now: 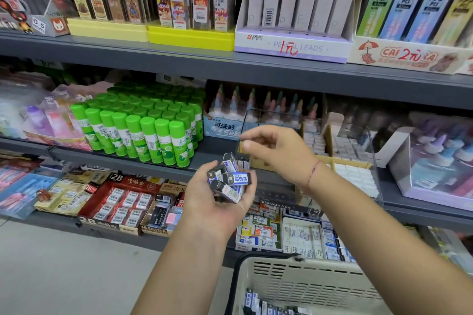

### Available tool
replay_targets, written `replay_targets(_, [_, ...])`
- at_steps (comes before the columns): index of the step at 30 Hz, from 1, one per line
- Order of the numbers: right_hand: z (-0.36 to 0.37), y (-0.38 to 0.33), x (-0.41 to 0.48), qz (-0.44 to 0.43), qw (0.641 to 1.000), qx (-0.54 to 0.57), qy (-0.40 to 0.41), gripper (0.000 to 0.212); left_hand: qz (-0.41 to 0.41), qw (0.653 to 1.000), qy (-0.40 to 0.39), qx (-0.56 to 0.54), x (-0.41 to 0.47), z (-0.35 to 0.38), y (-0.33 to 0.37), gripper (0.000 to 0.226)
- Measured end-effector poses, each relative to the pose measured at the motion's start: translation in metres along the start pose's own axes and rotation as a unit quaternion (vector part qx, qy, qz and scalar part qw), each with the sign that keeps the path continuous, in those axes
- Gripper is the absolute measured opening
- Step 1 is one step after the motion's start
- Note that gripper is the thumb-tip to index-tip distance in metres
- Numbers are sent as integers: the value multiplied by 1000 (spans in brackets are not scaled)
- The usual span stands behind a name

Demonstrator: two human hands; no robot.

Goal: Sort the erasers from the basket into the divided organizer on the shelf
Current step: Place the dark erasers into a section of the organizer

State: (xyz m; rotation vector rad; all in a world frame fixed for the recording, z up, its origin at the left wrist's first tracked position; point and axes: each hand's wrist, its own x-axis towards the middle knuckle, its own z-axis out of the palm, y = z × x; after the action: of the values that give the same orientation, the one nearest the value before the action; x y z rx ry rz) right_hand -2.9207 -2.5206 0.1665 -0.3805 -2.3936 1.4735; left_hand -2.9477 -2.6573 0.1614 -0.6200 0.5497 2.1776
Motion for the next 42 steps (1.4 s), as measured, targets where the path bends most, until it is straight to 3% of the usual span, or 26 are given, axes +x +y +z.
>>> replay_targets(4, [-3, -15, -12, -3, 990, 4, -141, 19, 0, 999, -15, 47, 0, 1, -4, 19])
replay_targets(16, [0, -2, -12, 19, 994, 5, -108, 5, -47, 997, -50, 26, 4, -2, -9, 19])
replay_targets(21, [-12, 0, -4, 27, 994, 102, -11, 14, -41, 998, -38, -16, 5, -1, -5, 21])
replay_targets(24, [-25, 13, 1, 58, 998, -26, 10, 7, -36, 999, -32, -14, 5, -2, 0, 23])
replay_targets(28, [-19, 41, 6, 137, 967, -217, 2, 13, -33, 999, -33, -19, 4, -3, 3, 21])
replay_targets(31, [-5, 52, 8, 131, 948, -288, 39, 13, -29, 999, -32, -17, 3, -3, 3, 21])
replay_targets(35, [16, 62, 22, 170, 955, -218, 104, 18, -25, 999, -29, -13, 3, -3, 3, 21])
replay_targets(42, [26, 63, 29, 236, 960, -86, 125, 18, -19, 999, -27, -6, 2, -2, 4, 22])
